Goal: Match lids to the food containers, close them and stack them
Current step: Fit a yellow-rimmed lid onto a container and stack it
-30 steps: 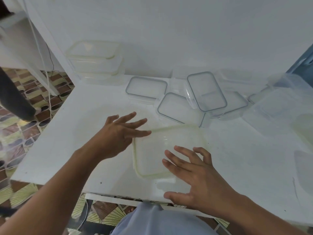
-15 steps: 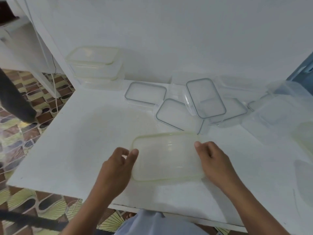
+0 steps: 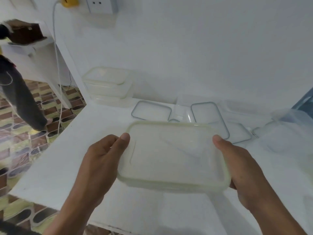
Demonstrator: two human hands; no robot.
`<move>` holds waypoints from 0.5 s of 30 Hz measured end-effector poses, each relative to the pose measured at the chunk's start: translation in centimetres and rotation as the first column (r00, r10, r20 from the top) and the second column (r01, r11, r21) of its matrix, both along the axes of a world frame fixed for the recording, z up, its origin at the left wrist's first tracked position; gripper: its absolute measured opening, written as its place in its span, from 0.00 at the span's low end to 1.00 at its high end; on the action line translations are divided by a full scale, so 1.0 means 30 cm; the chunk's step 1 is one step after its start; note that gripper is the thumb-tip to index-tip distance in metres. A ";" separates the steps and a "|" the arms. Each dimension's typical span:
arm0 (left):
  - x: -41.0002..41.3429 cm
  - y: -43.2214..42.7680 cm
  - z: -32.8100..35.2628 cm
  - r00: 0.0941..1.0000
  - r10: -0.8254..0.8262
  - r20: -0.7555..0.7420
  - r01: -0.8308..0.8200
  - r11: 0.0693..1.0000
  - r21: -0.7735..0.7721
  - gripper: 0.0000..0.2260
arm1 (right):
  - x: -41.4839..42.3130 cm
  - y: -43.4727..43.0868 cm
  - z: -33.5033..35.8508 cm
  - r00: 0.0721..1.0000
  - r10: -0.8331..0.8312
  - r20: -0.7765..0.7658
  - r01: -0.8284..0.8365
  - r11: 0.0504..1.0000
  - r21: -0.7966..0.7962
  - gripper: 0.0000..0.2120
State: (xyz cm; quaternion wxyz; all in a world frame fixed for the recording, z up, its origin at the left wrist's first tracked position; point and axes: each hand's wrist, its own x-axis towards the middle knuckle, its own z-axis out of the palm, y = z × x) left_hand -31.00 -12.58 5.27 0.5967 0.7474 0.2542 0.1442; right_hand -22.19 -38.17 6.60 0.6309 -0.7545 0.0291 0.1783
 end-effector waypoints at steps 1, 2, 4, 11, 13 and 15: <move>-0.002 -0.002 0.036 0.999 0.008 0.035 -0.007 1.000 -0.016 0.32 | 0.004 -0.011 0.028 1.000 0.018 0.018 -0.019 0.999 0.051 0.27; -0.004 -0.004 0.066 0.998 0.010 0.059 -0.009 1.000 -0.022 0.32 | 0.007 -0.016 0.054 0.999 0.023 0.033 -0.026 0.996 0.083 0.38; -0.005 -0.013 0.103 0.995 0.013 0.099 -0.011 1.000 -0.026 0.33 | 0.016 -0.021 0.086 0.998 0.020 0.054 -0.027 0.991 0.132 0.53; -0.002 -0.042 0.109 0.988 0.056 0.144 -0.045 0.996 -0.078 0.32 | 0.045 -0.038 0.097 0.996 0.083 0.025 -0.086 0.981 0.174 0.54; -0.005 -0.045 0.100 0.989 0.066 0.132 -0.055 0.995 -0.081 0.32 | 0.044 -0.027 0.098 0.996 0.093 0.013 -0.094 0.980 0.173 0.51; -0.008 -0.041 0.092 0.990 0.073 0.123 -0.064 0.995 -0.080 0.34 | 0.046 -0.014 0.097 0.994 0.108 0.013 -0.109 0.981 0.160 0.48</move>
